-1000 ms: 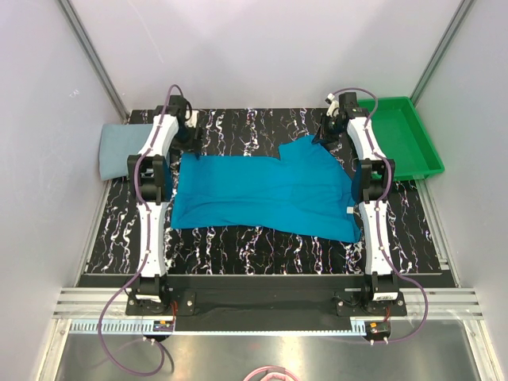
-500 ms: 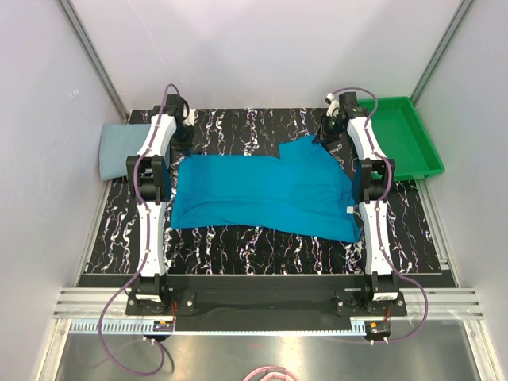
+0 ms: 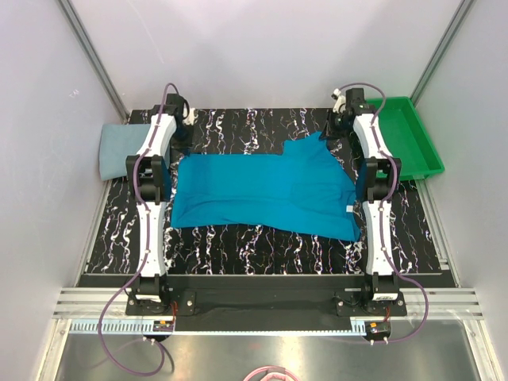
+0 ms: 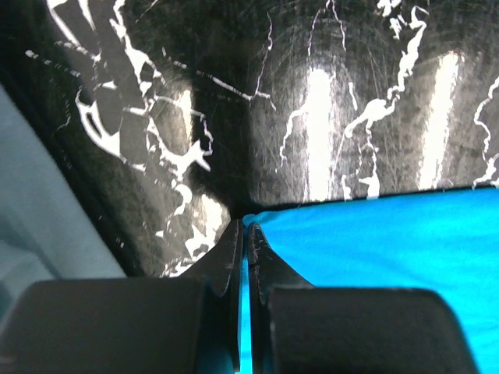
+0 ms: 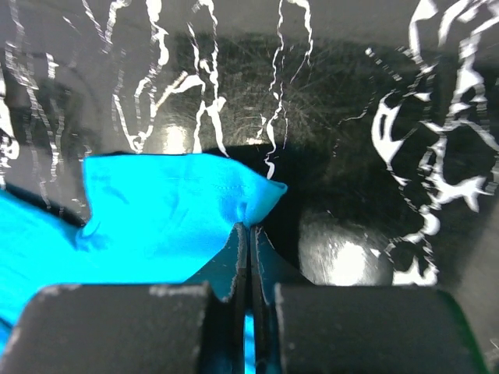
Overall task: Fold and stack the t-shirts
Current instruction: Fold the tshirt
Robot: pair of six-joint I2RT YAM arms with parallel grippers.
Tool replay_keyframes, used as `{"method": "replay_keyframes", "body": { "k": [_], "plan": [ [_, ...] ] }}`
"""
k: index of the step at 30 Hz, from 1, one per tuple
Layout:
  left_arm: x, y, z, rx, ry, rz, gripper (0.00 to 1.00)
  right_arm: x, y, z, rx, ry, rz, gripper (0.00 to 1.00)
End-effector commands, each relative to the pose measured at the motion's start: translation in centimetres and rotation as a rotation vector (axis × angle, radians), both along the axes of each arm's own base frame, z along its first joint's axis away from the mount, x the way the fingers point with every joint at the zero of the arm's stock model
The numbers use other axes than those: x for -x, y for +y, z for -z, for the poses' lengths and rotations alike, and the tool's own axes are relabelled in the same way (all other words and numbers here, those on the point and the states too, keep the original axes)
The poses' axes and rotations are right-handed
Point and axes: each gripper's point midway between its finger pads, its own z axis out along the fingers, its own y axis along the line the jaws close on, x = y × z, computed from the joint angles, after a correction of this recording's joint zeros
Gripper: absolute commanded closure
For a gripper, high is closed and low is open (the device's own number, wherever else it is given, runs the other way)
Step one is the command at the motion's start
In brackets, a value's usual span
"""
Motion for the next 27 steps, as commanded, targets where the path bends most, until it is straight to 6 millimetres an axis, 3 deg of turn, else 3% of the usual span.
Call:
{"method": "replay_keyframes", "body": {
  "k": [1, 9, 22, 23, 27],
  "plan": [
    [-1.2, 0.7, -7.0, -0.024, -0.153, -0.012, 1.0, -0.7, -0.6, -7.9, 0.008, -0.149, -0.009, 1.0],
    [-0.7, 0.5, -9.6, -0.018, -0.187, -0.001, 1.0, 0.3, -0.2, -10.5, -0.005, -0.169, -0.037, 1.0],
    [1.6, -0.7, -11.0, 0.035, -0.156, 0.043, 1.0, 4.2, 0.1, -11.4, -0.005, -0.103, -0.097, 1.0],
    [1.9, -0.7, -10.9, 0.038, -0.148, 0.047, 1.0, 4.3, -1.5, -11.4, -0.004, -0.095, -0.072, 1.0],
    [2.8, -1.0, -11.5, 0.052, -0.139, 0.062, 1.0, 6.3, -1.4, -12.0, 0.0, -0.069, -0.092, 1.0]
  ]
}}
